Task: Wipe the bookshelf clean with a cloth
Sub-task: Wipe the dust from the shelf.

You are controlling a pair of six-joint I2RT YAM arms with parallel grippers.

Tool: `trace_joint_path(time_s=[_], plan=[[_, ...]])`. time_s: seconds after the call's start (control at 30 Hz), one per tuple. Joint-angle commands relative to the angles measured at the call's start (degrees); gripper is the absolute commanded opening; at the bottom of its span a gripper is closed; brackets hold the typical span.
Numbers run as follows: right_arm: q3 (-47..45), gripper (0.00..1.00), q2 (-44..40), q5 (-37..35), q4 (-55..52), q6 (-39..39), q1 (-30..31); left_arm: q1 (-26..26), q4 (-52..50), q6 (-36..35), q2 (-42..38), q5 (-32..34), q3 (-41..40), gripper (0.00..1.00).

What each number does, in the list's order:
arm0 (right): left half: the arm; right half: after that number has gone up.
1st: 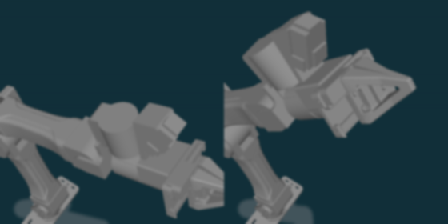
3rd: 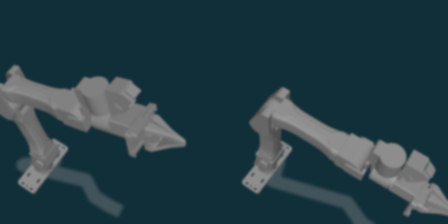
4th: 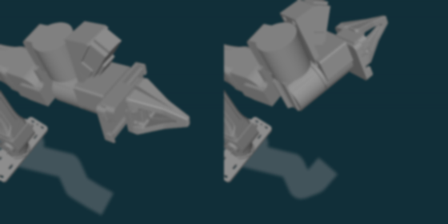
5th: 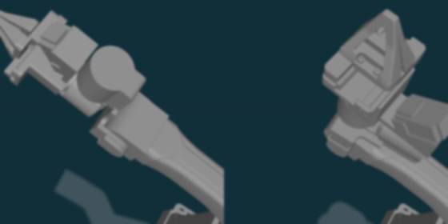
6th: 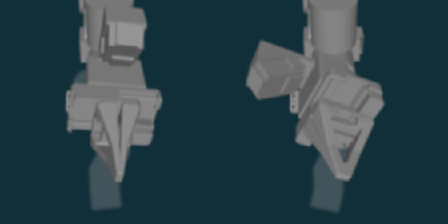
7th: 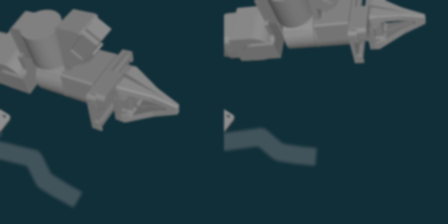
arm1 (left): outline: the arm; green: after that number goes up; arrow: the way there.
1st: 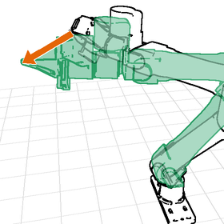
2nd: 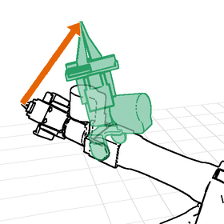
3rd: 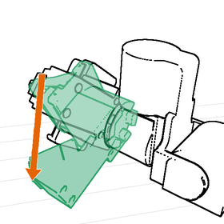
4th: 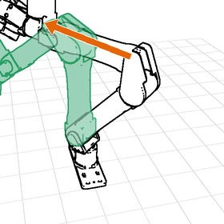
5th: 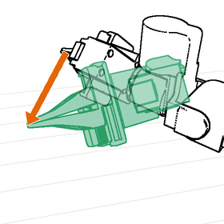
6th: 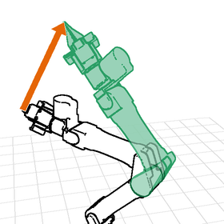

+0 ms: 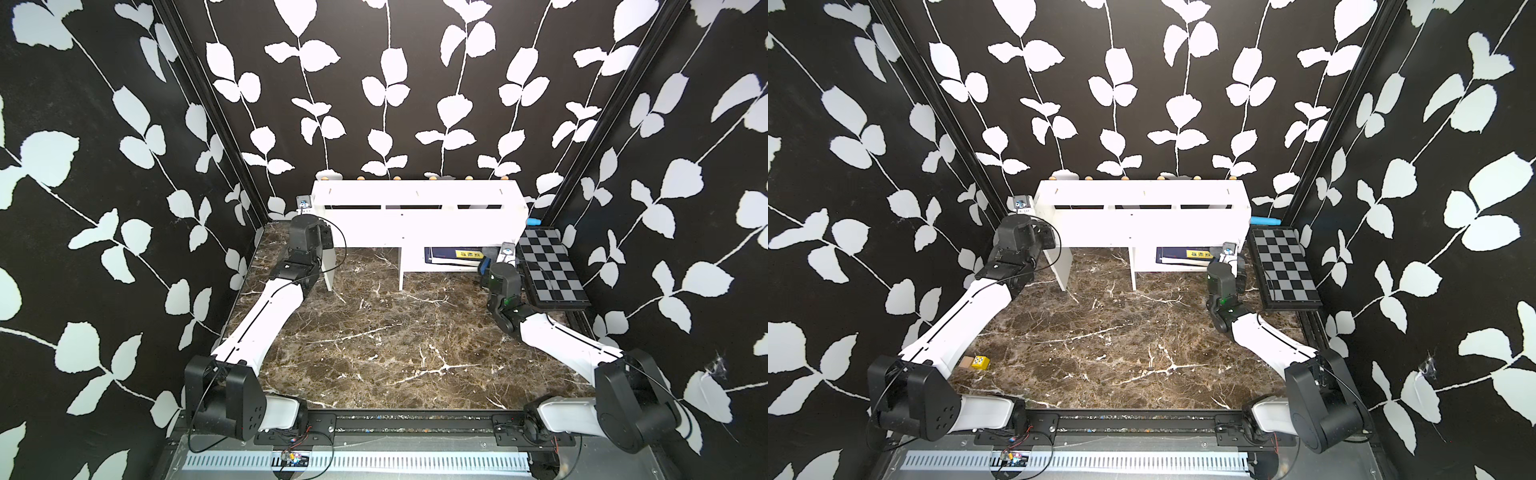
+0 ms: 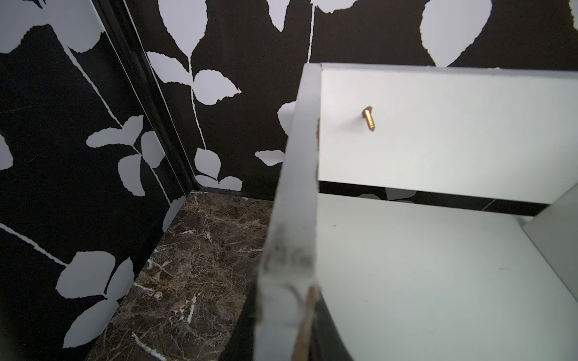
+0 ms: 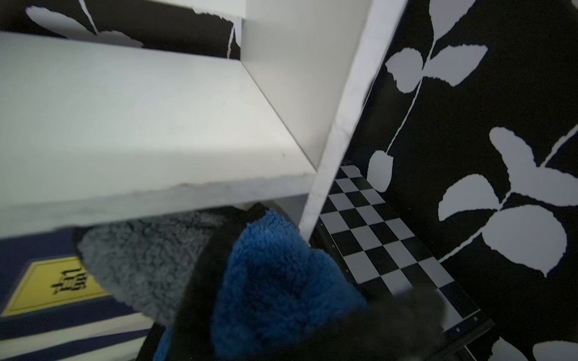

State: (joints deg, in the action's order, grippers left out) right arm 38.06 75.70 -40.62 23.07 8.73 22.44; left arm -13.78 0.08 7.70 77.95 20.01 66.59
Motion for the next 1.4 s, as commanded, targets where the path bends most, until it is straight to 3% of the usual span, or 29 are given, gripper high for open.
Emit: trace_joint_path(time_s=[0.0,0.13,0.27,0.3,0.43,0.53,0.97,1.27,1.37], plan=[[-1.7,0.0,-1.71,0.65,-1.45,3.51,-0.4,0.15,-1.46,0.92,1.05,6.02,-1.64,0.0],[-0.84,0.0,-6.51,5.03,-4.33,3.31,-0.34,0.14,-1.4,0.83,0.91,6.01,-1.71,0.0],[-1.43,0.0,-10.29,22.51,-4.14,4.53,1.49,0.16,-1.31,0.73,0.87,5.77,-1.81,0.0],[-1.29,0.0,-10.21,23.66,-4.39,4.45,3.57,0.14,-1.37,0.67,0.88,5.75,-1.73,0.0],[-0.59,0.0,-7.2,21.76,-1.7,2.0,14.28,0.16,-1.4,0.82,0.93,5.33,-1.71,0.0],[2.34,0.0,-2.33,21.23,1.51,2.58,18.88,0.16,-1.14,0.79,1.06,4.92,-1.8,0.0],[23.59,0.0,19.21,19.62,2.65,0.38,21.67,0.1,-0.56,-0.41,0.36,5.36,-2.25,0.0],[16.5,0.0,21.43,19.06,3.25,1.17,25.76,0.11,-0.32,-0.51,0.44,4.81,-2.47,0.01],[15.14,0.0,20.03,17.55,2.12,-2.03,30.26,0.12,-0.59,0.05,0.25,4.63,-2.42,0.1]])
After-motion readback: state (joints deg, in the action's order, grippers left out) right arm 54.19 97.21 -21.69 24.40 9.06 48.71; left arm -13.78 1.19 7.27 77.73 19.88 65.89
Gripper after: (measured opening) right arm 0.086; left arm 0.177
